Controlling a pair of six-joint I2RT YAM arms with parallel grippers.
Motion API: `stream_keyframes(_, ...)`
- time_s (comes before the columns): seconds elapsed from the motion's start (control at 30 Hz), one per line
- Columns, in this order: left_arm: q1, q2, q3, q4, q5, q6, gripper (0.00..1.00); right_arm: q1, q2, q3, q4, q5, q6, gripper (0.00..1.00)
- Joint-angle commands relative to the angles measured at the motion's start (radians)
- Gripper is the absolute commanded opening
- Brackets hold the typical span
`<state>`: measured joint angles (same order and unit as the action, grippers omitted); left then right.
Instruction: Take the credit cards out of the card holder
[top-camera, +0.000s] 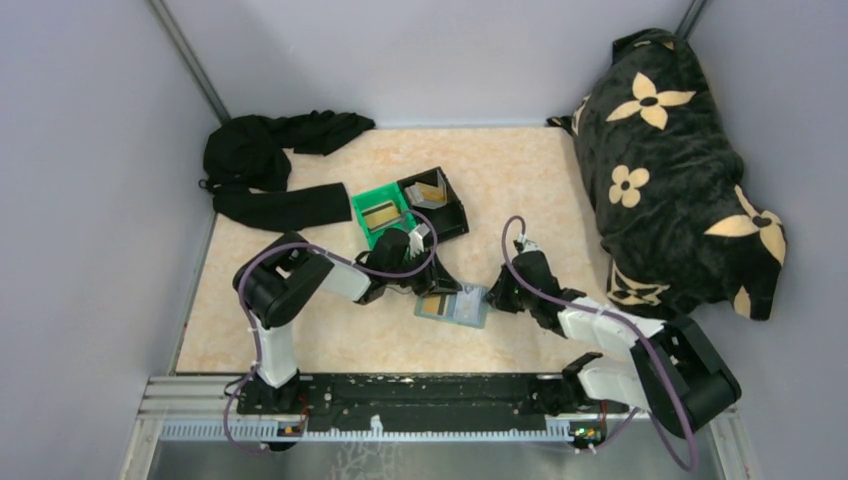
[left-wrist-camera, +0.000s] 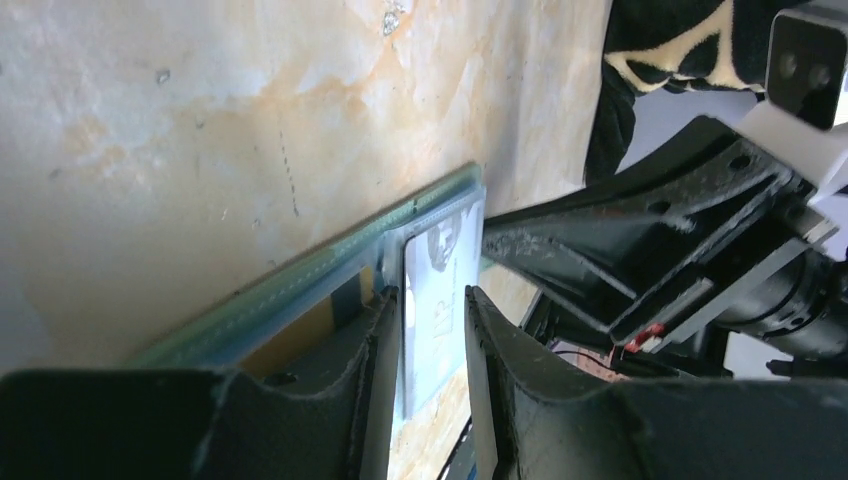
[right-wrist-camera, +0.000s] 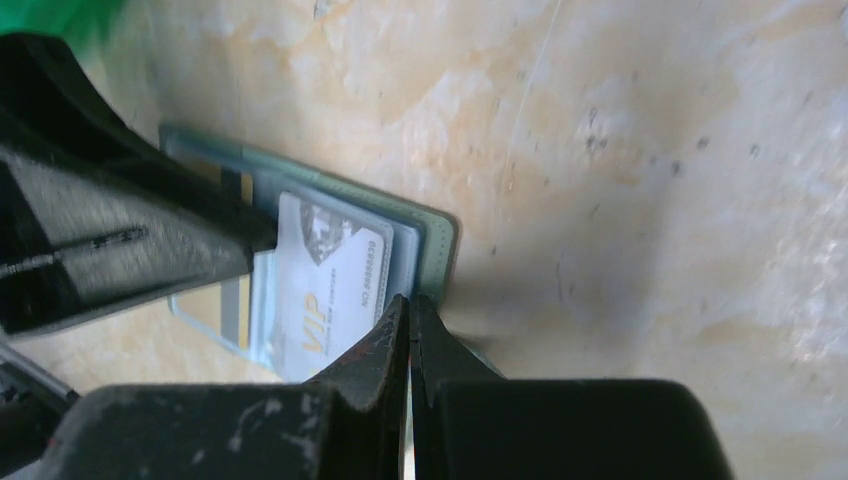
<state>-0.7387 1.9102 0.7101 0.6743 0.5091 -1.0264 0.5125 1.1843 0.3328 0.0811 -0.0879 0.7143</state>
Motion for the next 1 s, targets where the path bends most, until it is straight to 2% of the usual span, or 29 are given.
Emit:
stream_keyframes(0.0,0.004,0.03,0.057,-0.051,-0.002,0.037,0.36,0.056,-0.049,-0.042,-0.14,0.033,0.046,0.0)
stream_keyframes(0.17,0.004,0.002,0.057,-0.068,0.01,0.044,0.35,0.058,-0.041,-0.024,-0.141,0.071,0.039,0.0)
stream_keyframes(0.43,0.002,-0.076,0.019,-0.188,0.001,0.092,0.34,0.042,0.12,-0.011,-0.002,0.004,0.034,0.0)
stream_keyframes(0.6,0.002,-0.124,-0.006,-0.229,-0.007,0.095,0.35,0.04,0.133,0.0,0.003,-0.002,0.025,0.0)
stream_keyframes(0.77,0.002,-0.167,0.06,-0.316,-0.003,0.115,0.37,0.04,0.125,-0.009,-0.003,0.0,0.018,0.0)
stream_keyframes(0.97,-0.016,-0.238,0.146,-0.479,-0.051,0.128,0.46,0.04,0.112,-0.016,0.0,0.0,0.014,0.0)
